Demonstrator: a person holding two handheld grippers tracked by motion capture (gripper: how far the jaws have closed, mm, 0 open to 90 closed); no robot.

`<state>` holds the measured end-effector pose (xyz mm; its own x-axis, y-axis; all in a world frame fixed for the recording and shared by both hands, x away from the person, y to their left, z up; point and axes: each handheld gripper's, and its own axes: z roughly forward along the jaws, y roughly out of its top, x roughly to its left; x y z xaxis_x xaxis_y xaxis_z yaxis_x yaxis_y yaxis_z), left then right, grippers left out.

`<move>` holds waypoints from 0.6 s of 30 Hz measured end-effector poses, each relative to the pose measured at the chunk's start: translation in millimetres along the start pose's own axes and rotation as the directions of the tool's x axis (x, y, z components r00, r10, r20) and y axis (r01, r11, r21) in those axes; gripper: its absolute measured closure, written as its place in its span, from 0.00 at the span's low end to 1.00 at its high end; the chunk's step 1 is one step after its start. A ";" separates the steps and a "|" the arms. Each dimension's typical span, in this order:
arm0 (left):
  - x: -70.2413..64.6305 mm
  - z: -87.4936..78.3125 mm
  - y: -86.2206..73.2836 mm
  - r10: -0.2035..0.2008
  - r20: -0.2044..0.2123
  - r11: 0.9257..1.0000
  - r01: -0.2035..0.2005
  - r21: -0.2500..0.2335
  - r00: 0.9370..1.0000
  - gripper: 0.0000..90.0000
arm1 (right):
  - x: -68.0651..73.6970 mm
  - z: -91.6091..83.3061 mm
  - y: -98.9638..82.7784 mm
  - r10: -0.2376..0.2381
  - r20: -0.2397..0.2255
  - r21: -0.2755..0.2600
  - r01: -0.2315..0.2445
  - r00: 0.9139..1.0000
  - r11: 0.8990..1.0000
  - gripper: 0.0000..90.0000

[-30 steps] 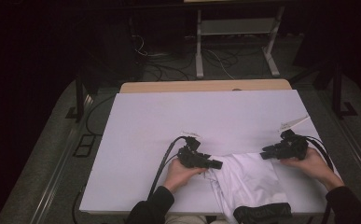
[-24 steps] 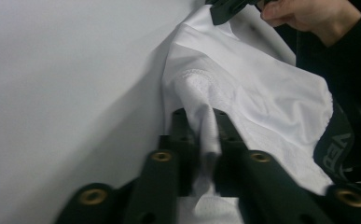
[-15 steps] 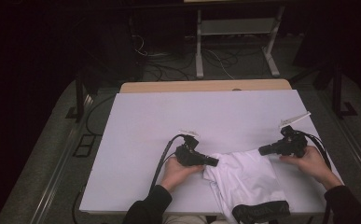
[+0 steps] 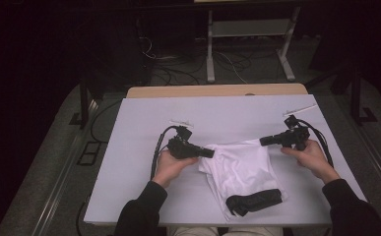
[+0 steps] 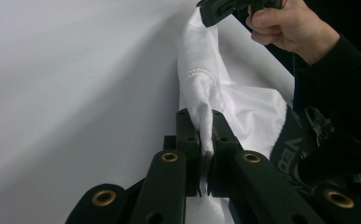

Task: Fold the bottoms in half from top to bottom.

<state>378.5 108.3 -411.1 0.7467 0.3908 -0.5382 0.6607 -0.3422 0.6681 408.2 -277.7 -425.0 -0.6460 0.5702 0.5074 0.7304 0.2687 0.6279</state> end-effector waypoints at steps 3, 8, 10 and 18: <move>5.1 -7.7 7.0 0.001 -0.021 1.000 -0.001 0.012 1.000 0.94 | -0.4 4.4 4.6 0.005 -0.005 -0.002 -0.005 1.000 1.000 0.94; 17.2 -16.4 20.7 0.011 -0.051 0.999 -0.009 0.037 0.999 0.94 | -1.6 15.5 18.1 0.010 0.002 -0.016 -0.010 1.000 1.000 0.94; 22.4 -17.7 24.7 0.006 -0.059 0.999 -0.004 0.041 0.998 0.94 | -2.8 18.1 21.0 0.013 0.008 -0.016 -0.012 1.000 1.000 0.94; 38.6 -21.3 45.8 0.029 -0.085 0.997 -0.023 0.079 0.996 0.94 | -9.4 24.3 28.9 0.033 0.013 -0.047 -0.033 0.999 0.998 0.94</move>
<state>435.9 125.8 -390.3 0.7565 0.4515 -0.4731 0.6477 -0.4176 0.6372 440.7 -256.5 -425.9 -0.6184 0.5892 0.5200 0.7400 0.2136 0.6378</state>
